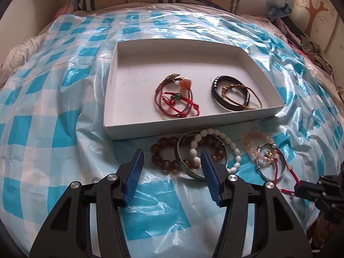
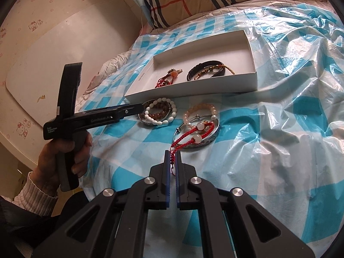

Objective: Organize jewelry
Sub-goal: 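Reach the right tool to the red string pearl bracelet and grasp it, then grasp the silver bangle with the left tool while the right holds the red string bracelet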

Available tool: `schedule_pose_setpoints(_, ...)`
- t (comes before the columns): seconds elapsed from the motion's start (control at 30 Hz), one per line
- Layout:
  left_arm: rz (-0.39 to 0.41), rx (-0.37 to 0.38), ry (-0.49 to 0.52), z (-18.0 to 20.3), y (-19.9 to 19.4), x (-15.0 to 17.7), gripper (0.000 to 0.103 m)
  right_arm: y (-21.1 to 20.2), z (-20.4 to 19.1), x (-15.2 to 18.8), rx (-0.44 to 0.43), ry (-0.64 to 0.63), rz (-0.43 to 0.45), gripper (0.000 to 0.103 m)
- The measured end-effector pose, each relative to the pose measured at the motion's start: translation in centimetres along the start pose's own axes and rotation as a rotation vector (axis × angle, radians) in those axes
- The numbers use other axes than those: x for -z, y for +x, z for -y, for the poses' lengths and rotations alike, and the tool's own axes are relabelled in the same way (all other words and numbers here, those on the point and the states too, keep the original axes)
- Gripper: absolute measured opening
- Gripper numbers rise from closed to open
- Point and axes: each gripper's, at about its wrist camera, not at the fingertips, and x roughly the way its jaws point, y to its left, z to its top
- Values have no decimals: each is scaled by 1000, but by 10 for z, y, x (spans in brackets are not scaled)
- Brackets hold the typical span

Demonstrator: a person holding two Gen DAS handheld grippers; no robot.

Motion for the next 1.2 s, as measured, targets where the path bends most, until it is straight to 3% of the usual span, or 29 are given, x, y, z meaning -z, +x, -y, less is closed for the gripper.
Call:
schedule_pose_setpoints(0.07, -6, 17, -38, -7, 6, -1, 52, 3, -2, 1, -4, -2, -6, 5)
schedule_pose_setpoints(0.13, -5, 24, -46, -8, 12, -1, 44, 6, -3, 2, -3, -2, -14, 5)
schedule_pose_setpoints(0.17, -15, 25, -35, -7, 15, -1, 34, 6, -3, 3, -3, -1, -17, 5)
schedule_pose_setpoints(0.23, -1, 11, -9, -3, 18, 0, 30, 8, -3, 3, -2, 1, -22, 5)
schedule_pose_setpoints(0.3, 7, 4, 23, 2, 16, 0, 11, 8, -3, 5, -1, 6, -26, 5)
schedule_pose_setpoints(0.33, 10, 1, 31, 3, 14, -1, 6, 9, -3, 5, -2, 8, -26, 5)
schedule_pose_setpoints(0.47, 7, 30, 34, 4, 0, 2, 6, 7, -4, 5, -2, 16, -21, 5)
schedule_pose_setpoints(0.73, 51, 150, -59, -11, -55, 19, 6, -12, -10, 5, 2, 10, 13, 5)
schedule_pose_setpoints(0.9, 82, 137, -63, -16, -85, 27, 6, -23, -18, 6, 4, 2, 30, 5)
schedule_pose_setpoints(1.2, 62, 132, -66, -17, -94, 51, 6, -39, -34, 10, 19, -18, 50, 5)
